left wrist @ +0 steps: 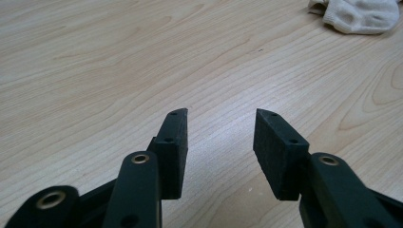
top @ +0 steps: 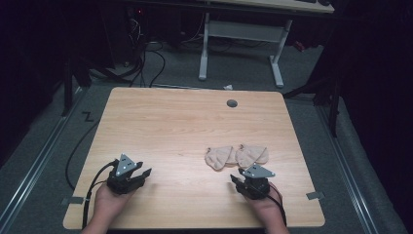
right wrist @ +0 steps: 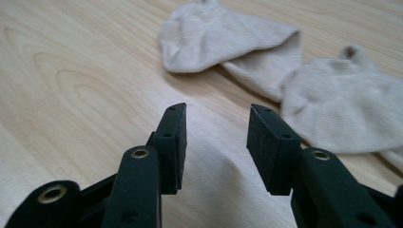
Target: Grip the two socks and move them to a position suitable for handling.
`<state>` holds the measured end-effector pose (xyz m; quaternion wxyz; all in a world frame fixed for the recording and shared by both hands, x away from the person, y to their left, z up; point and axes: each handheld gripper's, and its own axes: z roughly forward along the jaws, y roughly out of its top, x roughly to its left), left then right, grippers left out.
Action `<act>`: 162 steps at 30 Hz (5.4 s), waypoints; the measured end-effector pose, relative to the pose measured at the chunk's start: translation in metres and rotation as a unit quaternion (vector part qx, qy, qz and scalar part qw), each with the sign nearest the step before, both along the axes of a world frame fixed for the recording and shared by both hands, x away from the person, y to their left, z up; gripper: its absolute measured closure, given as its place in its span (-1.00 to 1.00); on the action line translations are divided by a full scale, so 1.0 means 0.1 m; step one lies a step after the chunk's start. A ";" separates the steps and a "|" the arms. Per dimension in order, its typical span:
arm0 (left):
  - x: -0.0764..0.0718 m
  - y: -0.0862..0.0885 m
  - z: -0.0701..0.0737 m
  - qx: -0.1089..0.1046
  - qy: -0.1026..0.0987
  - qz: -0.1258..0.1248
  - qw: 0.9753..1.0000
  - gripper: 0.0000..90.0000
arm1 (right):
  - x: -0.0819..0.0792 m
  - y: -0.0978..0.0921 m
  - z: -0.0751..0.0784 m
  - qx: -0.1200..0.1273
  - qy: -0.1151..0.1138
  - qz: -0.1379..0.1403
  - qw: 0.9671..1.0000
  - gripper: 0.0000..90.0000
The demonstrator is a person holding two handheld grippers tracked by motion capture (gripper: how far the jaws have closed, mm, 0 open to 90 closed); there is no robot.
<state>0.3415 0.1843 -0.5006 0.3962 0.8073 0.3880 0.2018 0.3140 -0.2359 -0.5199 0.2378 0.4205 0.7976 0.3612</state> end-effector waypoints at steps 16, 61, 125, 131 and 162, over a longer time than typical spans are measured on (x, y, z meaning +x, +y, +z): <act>0.00 -0.05 -0.02 0.003 0.002 -0.007 1.000 0.25 | -0.02 -0.08 0.01 0.010 0.002 -0.008 1.000 0.28; -0.03 0.00 0.00 -0.011 0.000 0.001 1.000 0.26 | 0.53 0.38 -0.03 -0.046 0.043 0.000 0.998 1.00; -0.15 -0.20 -0.01 -0.002 0.004 -0.032 0.999 0.27 | 0.45 0.83 0.05 -0.038 0.020 0.041 0.998 1.00; -0.18 -0.25 -0.01 -0.005 0.007 -0.040 0.999 0.27 | 0.47 0.94 0.00 -0.052 0.030 0.061 0.996 1.00; -0.23 -0.83 -0.26 0.021 0.059 -0.116 0.991 0.91 | 0.27 1.23 -0.03 -0.061 0.023 0.124 0.990 0.96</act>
